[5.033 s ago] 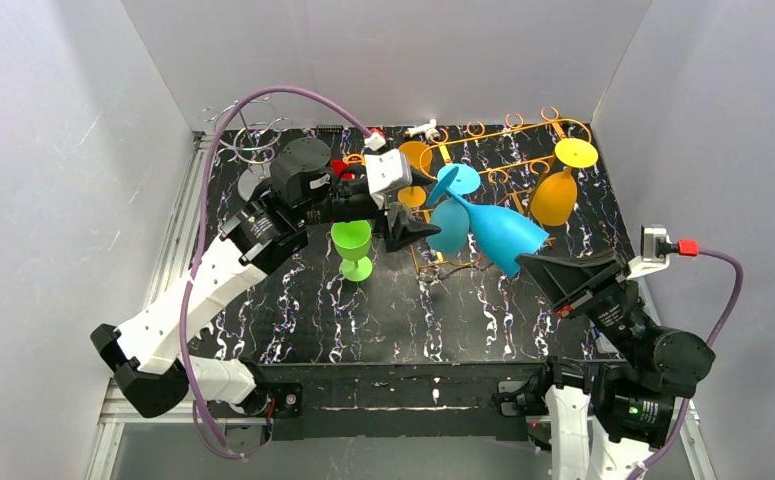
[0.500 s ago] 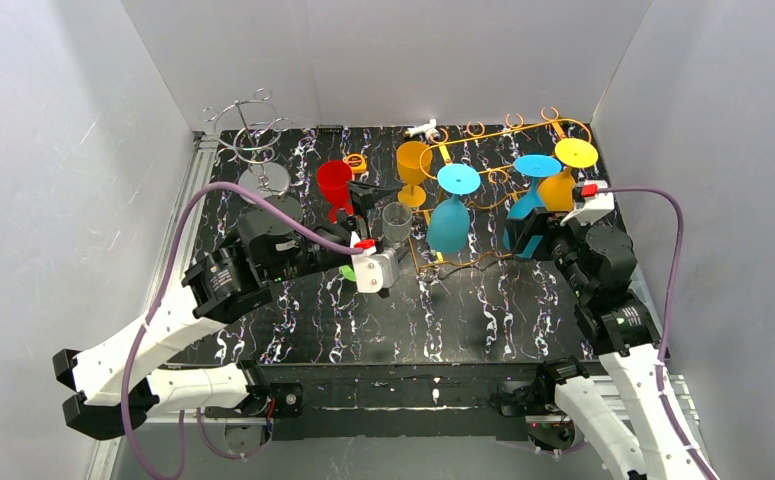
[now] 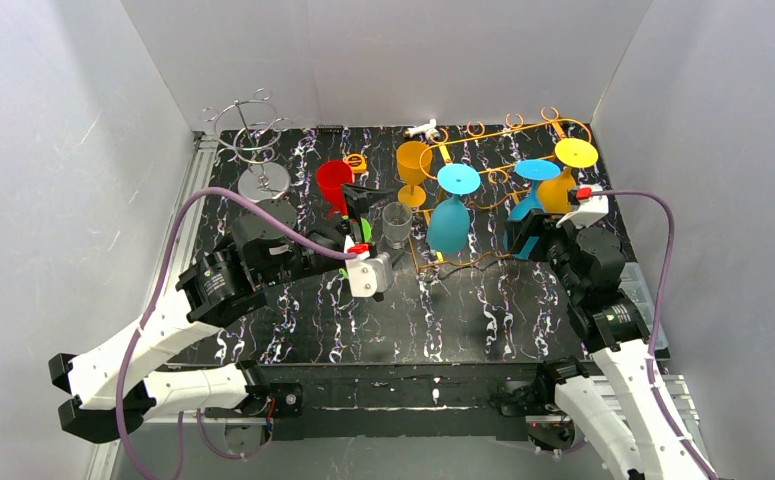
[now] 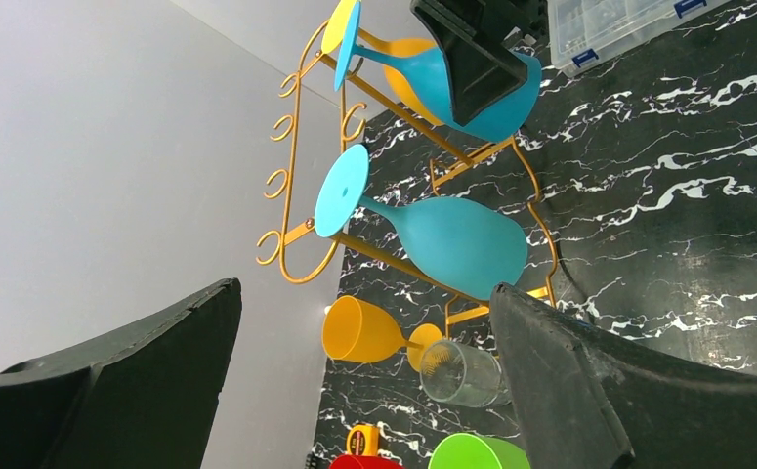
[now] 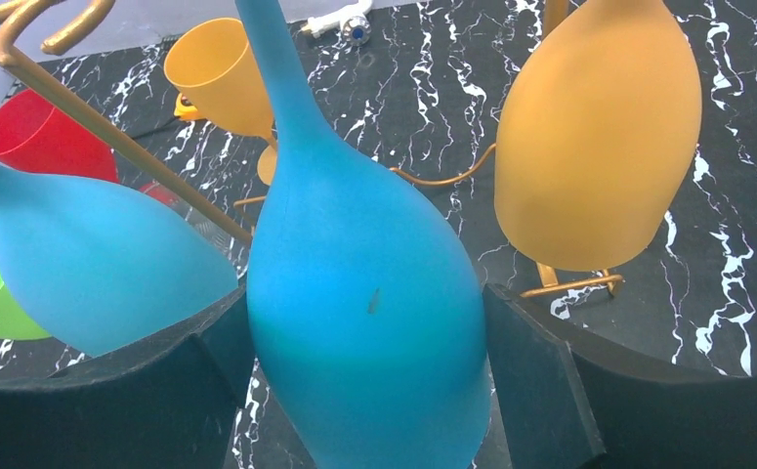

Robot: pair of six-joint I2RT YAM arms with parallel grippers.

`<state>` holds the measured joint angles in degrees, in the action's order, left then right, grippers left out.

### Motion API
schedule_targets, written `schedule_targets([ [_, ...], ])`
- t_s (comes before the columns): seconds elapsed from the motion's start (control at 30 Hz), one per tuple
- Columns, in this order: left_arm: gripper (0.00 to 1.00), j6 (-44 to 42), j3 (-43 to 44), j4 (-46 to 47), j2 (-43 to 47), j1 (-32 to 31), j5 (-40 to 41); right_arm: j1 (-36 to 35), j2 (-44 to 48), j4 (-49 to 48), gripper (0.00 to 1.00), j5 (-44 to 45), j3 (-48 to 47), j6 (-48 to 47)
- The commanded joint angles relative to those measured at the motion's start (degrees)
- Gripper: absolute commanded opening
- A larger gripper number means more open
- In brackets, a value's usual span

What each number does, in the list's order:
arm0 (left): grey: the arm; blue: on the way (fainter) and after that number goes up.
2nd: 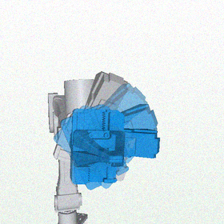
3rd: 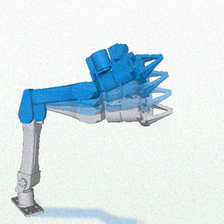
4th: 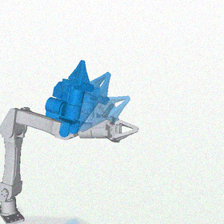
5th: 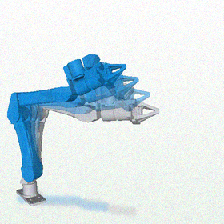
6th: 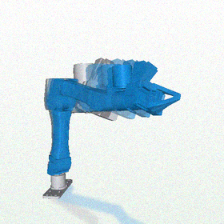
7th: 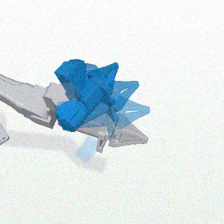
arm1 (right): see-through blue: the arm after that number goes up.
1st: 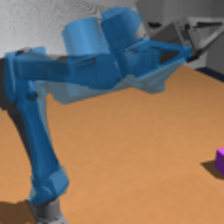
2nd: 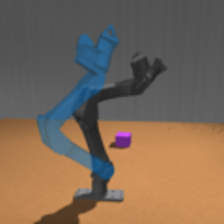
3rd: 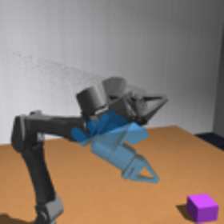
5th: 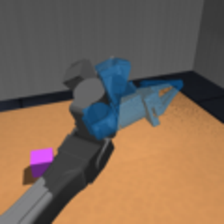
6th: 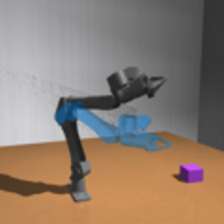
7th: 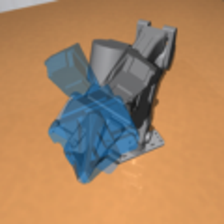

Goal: Place the wine glass upside down on the wine glass rack

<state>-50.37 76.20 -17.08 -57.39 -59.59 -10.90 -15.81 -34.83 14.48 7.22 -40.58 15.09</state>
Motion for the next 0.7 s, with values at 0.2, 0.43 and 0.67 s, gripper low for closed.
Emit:
schedule_targets([
  [0.2, 0.98, -0.3, -1.0, -0.9, 2.1, 0.3, -0.2, 0.0, 0.2, -5.9, 0.51, 1.9, 0.1, 1.1],
  [0.43, 0.98, 0.0, -0.5, -1.2, 1.7, 0.3, -0.2, 0.3, -0.4, -5.9, 0.51, 3.6, 0.0, 1.0],
  [0.67, 0.98, 0.0, -0.2, -1.7, 1.7, 0.3, -0.2, 1.2, -3.0, -8.1, 0.51, 1.5, 0.9, 1.7],
])
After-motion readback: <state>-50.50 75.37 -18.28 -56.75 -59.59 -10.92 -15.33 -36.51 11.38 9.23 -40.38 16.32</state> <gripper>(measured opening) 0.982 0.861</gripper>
